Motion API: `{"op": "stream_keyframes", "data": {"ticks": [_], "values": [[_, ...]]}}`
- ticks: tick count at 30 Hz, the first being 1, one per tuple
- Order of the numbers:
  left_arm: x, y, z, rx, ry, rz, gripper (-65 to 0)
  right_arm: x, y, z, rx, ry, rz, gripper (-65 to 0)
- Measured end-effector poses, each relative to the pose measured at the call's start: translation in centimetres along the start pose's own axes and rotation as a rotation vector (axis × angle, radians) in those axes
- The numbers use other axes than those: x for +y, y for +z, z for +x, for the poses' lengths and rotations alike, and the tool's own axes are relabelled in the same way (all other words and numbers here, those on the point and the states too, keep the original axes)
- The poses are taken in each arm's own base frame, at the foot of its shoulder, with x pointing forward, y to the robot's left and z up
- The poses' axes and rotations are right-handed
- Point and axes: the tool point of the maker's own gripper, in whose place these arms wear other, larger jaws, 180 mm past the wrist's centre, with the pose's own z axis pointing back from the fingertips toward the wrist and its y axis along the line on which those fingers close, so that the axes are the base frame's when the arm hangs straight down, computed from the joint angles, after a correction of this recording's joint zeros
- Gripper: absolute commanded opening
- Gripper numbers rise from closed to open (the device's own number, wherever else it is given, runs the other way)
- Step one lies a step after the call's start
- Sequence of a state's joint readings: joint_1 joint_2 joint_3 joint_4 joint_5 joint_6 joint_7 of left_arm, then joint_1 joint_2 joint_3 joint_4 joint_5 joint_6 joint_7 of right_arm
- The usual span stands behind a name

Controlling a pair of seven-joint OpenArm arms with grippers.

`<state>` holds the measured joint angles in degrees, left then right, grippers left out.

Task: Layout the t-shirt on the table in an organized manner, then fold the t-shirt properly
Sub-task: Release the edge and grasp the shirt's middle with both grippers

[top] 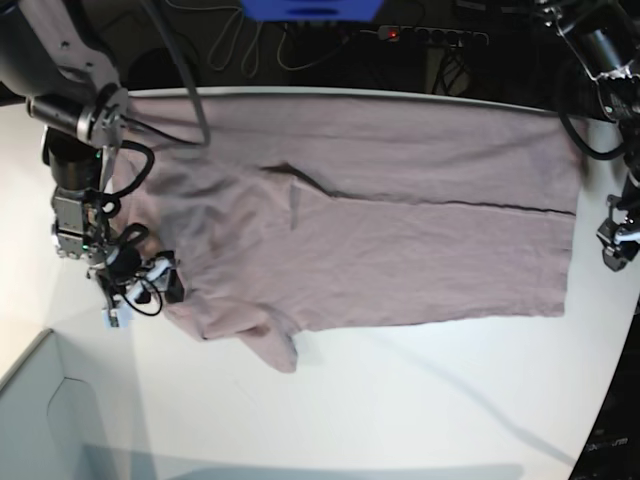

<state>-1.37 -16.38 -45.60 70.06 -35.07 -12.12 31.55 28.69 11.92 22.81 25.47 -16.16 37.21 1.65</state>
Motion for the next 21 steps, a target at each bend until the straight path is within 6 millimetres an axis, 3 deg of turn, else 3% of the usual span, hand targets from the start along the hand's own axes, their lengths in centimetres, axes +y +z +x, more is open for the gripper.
{"op": "stream_keyframes", "data": {"ticks": [2,5,8,13,19,21], "values": [[0.1,-0.8,-0.3,0.016,0.011,0.01,-19.5,0.4,-0.2,-0.1,0.003,0.012,0.007,-25.6],[-0.4,-2.5,-0.8,0.071,-0.099,0.04,-19.5,0.3,-0.1,-0.2,0.005,0.018,0.004,-32.3],[-2.1,-4.6,-1.8,0.121,-0.159,0.029,-19.5,0.4,-0.1,-0.3,0.009,0.017,0.006,-44.1],[-3.1,-7.5,-3.6,0.18,-0.188,0.057,-19.5,0.3,-0.1,-0.6,0.02,0.018,0.006,-65.0],[-6.3,-10.0,-5.9,0.188,-0.338,0.004,-19.5,0.4,0.1,-1.1,0.008,0.011,0.006,-65.0],[-6.3,-10.4,-7.0,0.2,-0.345,0.004,-19.5,0.4,0.1,-1.0,0.009,0.009,0.005,-65.0]]}}
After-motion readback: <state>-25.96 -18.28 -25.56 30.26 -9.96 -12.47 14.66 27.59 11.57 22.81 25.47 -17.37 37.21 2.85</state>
